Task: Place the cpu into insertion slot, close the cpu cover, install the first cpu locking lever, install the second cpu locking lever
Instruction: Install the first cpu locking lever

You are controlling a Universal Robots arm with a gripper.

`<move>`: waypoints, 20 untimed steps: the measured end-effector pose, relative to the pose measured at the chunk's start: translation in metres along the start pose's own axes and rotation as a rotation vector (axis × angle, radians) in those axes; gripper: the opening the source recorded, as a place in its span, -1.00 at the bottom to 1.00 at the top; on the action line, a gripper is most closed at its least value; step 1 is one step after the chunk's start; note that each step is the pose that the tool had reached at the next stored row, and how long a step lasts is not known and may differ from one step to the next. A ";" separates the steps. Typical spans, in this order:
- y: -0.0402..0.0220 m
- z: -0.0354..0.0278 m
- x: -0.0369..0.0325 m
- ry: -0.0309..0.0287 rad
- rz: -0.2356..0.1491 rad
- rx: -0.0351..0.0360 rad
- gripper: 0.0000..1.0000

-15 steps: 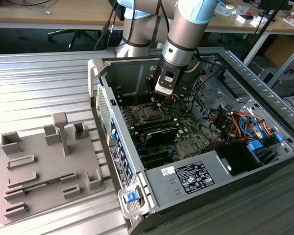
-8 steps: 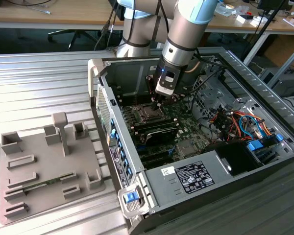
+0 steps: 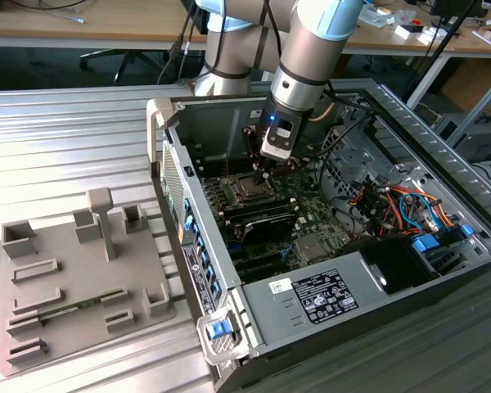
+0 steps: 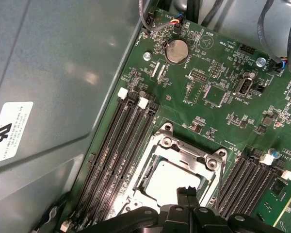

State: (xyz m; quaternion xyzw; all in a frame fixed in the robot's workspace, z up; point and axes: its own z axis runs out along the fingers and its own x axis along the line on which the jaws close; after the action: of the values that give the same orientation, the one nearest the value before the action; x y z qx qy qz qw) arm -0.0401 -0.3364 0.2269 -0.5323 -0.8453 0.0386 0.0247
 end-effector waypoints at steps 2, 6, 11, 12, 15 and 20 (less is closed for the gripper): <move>0.0000 0.0000 0.0000 -0.0008 -0.008 0.0000 -0.79; 0.0000 0.0000 0.0000 -0.0016 -0.017 0.0000 -0.79; 0.0000 0.0000 0.0000 -0.0029 -0.031 0.0000 -0.79; 0.0000 0.0000 0.0000 -0.0031 -0.033 0.0000 -0.79; 0.0000 0.0000 0.0000 -0.0038 -0.041 0.0000 -0.79; 0.0000 0.0000 0.0000 -0.0051 -0.055 0.0001 -0.79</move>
State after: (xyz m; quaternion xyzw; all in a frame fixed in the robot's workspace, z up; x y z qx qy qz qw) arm -0.0401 -0.3364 0.2270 -0.5088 -0.8597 0.0393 0.0236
